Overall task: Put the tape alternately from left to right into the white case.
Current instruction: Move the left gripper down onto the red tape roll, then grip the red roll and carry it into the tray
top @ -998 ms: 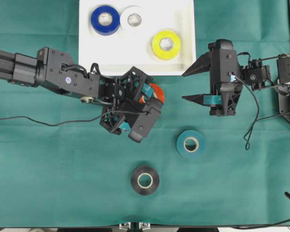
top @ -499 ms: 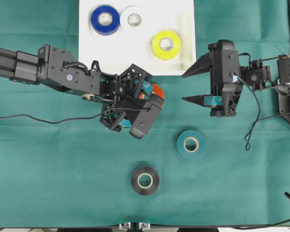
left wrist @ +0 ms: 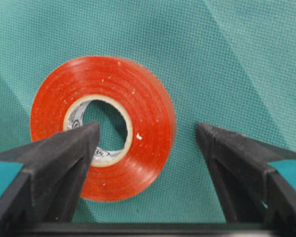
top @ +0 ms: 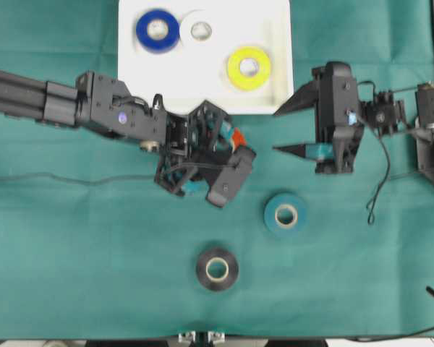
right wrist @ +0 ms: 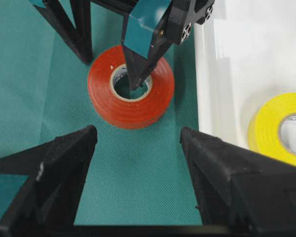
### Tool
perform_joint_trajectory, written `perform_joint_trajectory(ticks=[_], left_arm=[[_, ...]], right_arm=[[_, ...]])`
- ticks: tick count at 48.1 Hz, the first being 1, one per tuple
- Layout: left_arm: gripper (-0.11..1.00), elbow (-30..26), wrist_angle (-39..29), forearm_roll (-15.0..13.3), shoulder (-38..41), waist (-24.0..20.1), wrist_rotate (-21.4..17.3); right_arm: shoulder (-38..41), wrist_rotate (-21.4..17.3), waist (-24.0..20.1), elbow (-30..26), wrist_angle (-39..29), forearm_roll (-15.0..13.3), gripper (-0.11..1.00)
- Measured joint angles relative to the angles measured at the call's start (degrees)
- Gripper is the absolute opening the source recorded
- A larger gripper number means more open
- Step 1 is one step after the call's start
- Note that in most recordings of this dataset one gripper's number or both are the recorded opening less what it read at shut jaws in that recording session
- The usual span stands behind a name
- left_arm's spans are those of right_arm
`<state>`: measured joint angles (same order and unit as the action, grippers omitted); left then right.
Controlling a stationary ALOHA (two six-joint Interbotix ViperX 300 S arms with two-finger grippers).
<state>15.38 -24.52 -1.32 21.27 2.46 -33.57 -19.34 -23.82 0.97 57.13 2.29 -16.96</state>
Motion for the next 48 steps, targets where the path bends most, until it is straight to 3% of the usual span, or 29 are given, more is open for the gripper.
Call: perform_joint_trajectory(ticks=[5, 13, 18, 48], left_arm=[[0.53, 0.00, -0.09, -0.09, 0.00, 0.00, 0.00], [0.12, 0.09, -0.26, 0.00, -0.09, 0.26, 0.18], [-0.02, 0.09, -0.26, 0.00, -0.18, 0.53, 0.09], [-0.03, 1.76, -0.97, 0.00, -3.87, 0.44, 0.53]], right_arm=[[0.00, 0.00, 0.00, 0.00, 0.00, -0.09, 0.76], [0.00, 0.00, 0.00, 0.00, 0.09, -0.09, 0.76], [0.00, 0.00, 0.00, 0.00, 0.18, 0.00, 0.76], [0.00, 0.09, 0.00, 0.09, 0.62, -0.09, 0.76]])
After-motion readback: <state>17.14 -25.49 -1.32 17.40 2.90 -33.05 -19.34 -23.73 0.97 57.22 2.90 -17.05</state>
